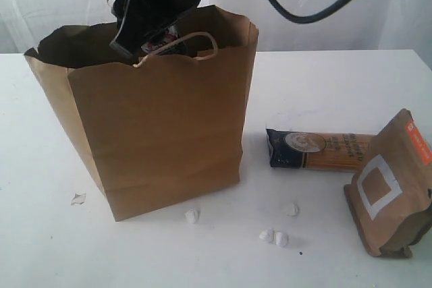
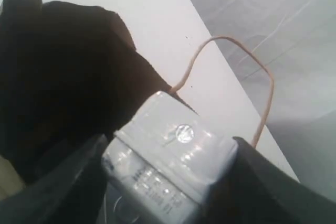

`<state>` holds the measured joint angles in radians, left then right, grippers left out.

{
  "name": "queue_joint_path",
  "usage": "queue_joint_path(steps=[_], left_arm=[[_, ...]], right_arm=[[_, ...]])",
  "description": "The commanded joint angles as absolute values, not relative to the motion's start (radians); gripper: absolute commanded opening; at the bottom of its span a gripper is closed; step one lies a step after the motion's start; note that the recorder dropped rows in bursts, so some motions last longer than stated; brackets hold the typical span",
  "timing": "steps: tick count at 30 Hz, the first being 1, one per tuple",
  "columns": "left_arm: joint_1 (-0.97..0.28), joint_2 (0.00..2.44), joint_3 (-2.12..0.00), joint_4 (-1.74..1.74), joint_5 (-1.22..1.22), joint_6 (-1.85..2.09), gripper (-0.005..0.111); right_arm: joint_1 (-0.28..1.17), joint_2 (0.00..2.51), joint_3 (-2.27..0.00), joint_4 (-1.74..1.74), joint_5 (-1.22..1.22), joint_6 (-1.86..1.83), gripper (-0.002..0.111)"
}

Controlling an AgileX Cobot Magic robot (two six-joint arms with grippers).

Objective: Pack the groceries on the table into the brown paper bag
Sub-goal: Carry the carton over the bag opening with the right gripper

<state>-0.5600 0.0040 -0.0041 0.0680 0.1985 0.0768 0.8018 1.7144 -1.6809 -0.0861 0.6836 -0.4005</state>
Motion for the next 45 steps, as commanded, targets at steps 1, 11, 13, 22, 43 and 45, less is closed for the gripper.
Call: queue_joint_path(steps=[1, 11, 13, 22, 43, 45], left_arm=[[-0.561, 0.0, 0.0, 0.065, 0.199, 0.075, 0.0], [-0.561, 0.0, 0.0, 0.065, 0.199, 0.075, 0.0], [-0.561, 0.0, 0.0, 0.065, 0.199, 0.075, 0.0], [-0.561, 0.0, 0.0, 0.065, 0.199, 0.075, 0.0], [-0.561, 0.0, 0.0, 0.065, 0.199, 0.075, 0.0], [-0.561, 0.0, 0.0, 0.065, 0.199, 0.075, 0.0]], right_arm=[[0.796, 1.709, -1.673, -0.08, 0.788, -0.357, 0.032], [0.796, 1.689, -1.673, -0.077, 0.866, -0.354, 0.037], [0.796, 1.689, -1.673, -0.075, 0.866, -0.354, 0.042], [0.806, 1.687, -1.673, -0.044, 0.909, -0.354, 0.053], [0.808, 1.619, -1.673, -0.086, 0.89, -0.354, 0.021], [0.808, 1.618, -1.673, -0.086, 0.89, -0.354, 0.015]])
